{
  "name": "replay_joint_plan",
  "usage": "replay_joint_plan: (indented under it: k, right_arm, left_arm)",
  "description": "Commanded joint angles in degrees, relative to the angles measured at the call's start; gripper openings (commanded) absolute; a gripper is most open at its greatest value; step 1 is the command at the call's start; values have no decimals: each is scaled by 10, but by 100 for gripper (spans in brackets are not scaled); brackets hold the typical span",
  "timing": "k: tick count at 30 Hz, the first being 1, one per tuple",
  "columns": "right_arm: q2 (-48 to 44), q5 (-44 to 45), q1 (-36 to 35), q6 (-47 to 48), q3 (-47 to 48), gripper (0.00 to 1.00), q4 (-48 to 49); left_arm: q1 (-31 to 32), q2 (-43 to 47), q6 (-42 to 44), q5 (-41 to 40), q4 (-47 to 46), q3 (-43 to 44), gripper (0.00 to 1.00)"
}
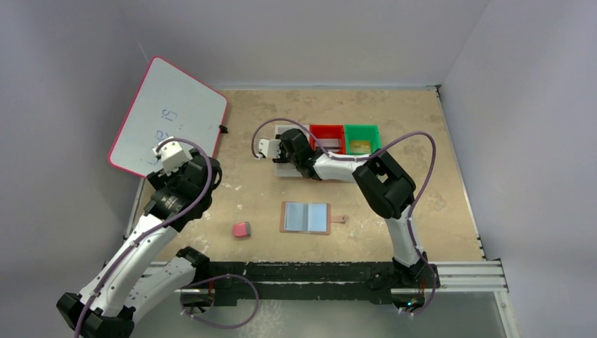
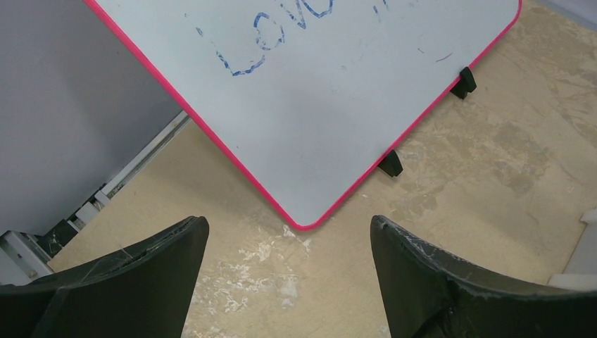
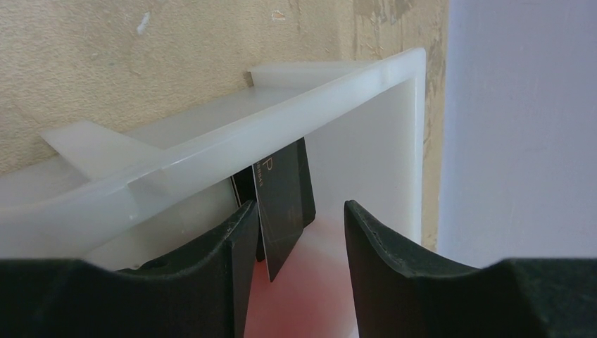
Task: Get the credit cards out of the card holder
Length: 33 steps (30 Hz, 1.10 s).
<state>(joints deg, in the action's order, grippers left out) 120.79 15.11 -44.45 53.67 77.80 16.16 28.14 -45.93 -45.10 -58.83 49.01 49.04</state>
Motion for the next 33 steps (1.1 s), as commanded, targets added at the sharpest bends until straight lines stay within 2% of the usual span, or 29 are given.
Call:
replay_joint_plan:
  k: [1, 9, 15, 33]
  right_arm:
    - [-30, 10, 3, 1, -1, 51, 8]
    - [-28, 25, 4, -6, -2, 52, 27]
    - [-36, 23, 4, -9, -5, 58, 23]
    - [-72, 3, 5, -47, 5, 61, 0]
  left_arm:
    - [-3, -2, 12, -2, -8, 17, 85]
    - [-3, -5, 15, 3, -9, 15, 85]
    - [-3, -6, 17, 7, -10, 16, 85]
    - [-3, -9, 22, 13, -14, 15, 85]
